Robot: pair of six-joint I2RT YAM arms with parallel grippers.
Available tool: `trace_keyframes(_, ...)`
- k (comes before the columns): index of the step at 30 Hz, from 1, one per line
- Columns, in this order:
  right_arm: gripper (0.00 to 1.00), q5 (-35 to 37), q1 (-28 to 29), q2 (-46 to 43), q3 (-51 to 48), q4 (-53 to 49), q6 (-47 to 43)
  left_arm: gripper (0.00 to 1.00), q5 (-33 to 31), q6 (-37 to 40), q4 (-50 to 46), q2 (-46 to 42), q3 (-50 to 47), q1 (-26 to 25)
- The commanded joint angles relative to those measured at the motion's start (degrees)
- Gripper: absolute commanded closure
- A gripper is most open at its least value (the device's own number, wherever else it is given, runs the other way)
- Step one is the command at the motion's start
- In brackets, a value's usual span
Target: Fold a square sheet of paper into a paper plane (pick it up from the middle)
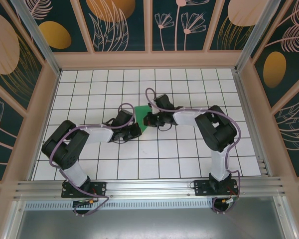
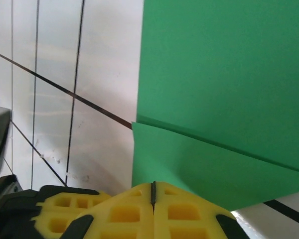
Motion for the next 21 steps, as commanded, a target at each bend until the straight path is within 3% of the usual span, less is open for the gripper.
trace_keyframes(1, 1.00, -0.1, -0.4, 3.0, 1.5, -0.9, 0.6, 1.00, -2.6, -0.1, -7.0, 1.4, -2.0, 0.2)
trace_keyframes(13, 1.00, 4.8, -2.1, 7.1, 2.8, -6.8, 4.2, 1.00, 1.9, 5.7, -10.9, -2.8, -2.8, 0.3)
trace_keyframes(21, 1.00, 2.2, -2.1, 5.4, 2.2, -5.1, 5.6, 1.00, -1.3, 6.8, -13.7, -5.8, -0.7, 0.2)
